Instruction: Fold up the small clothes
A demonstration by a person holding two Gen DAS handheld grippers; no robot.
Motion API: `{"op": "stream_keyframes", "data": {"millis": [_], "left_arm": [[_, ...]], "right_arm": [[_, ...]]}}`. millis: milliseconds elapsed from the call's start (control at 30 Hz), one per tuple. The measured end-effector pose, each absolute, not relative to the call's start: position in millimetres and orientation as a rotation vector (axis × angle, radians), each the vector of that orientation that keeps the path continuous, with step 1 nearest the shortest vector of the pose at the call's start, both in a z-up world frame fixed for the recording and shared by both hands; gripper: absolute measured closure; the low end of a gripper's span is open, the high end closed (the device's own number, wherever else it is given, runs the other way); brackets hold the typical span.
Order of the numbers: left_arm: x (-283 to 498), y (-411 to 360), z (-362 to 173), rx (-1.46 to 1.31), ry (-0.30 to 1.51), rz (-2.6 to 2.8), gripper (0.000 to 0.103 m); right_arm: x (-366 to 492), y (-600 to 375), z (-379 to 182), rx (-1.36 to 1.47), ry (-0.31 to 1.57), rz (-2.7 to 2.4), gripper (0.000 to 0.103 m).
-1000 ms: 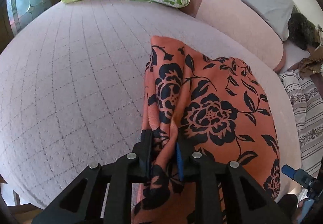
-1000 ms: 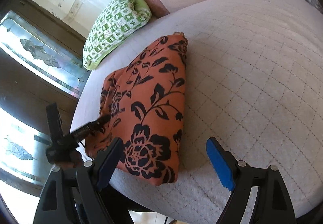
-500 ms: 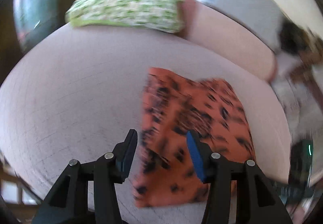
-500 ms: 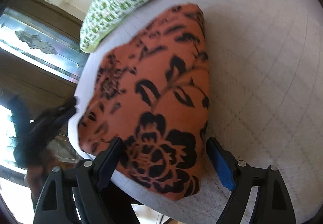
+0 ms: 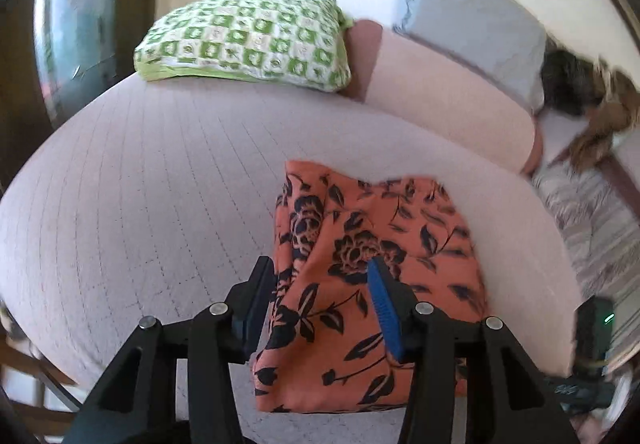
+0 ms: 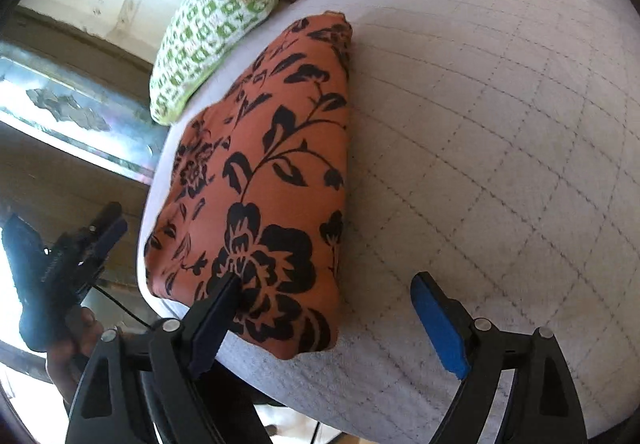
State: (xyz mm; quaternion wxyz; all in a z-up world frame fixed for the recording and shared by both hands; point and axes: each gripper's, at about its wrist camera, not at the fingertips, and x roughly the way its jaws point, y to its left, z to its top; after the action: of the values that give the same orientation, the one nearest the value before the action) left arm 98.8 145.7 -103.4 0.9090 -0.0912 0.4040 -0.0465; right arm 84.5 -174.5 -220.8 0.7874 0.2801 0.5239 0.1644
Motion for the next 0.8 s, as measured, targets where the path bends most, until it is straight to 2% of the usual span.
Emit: {"op": "stream_keyframes", "data": {"millis": [67,133,233,333,400,500,567,600,800], "left_arm": [[113.5,141.0,-133.9,-0.075,0.957,-0.016,0.057],[124.7,146.4,-158.3,-0.084,1.036,0.004,0.060],[117.4,160.7,-139.6,-0.139,0.988,0.026,0.065],[104.7,163.3,-100.4,-0.141,0.842,0.013,0.064],[100.0,159.9,-85.2,-0.139,0.776,-0.023,0.057],[118.9,150.5,-115.1,-0.025,0.877,0.029,0.057],[134.4,162.9,-157.4,-0.029,1.051,0.081,0.066],[132.8,176.0,-167.5,-0.111,1.062,0.086,0.066],[124.4,185.7,-116.9,-0.143,0.919,0.035,0.064]], "right_arm": [[81.7,-173.3,-218.6,0.589,1.129,0.348,0.015],[78.5,-174.3,-215.7,0.587,1.129,0.349,0.015],[73.5,-179.4,-208.4,0.576,1.104,0.345,0.015],[70.9,-192.0,-206.6,0.589,1.094,0.323,0.015],[70.8,-199.5,-210.3,0.608,1.104,0.305,0.015],[72.1,-199.6,-215.0,0.634,1.112,0.304,0.015],[71.0,-196.1,-215.3,0.632,1.116,0.313,0.015],[70.6,-193.6,-214.8,0.627,1.115,0.317,0.015],[71.0,-200.0,-217.2,0.609,1.123,0.300,0.015]]}}
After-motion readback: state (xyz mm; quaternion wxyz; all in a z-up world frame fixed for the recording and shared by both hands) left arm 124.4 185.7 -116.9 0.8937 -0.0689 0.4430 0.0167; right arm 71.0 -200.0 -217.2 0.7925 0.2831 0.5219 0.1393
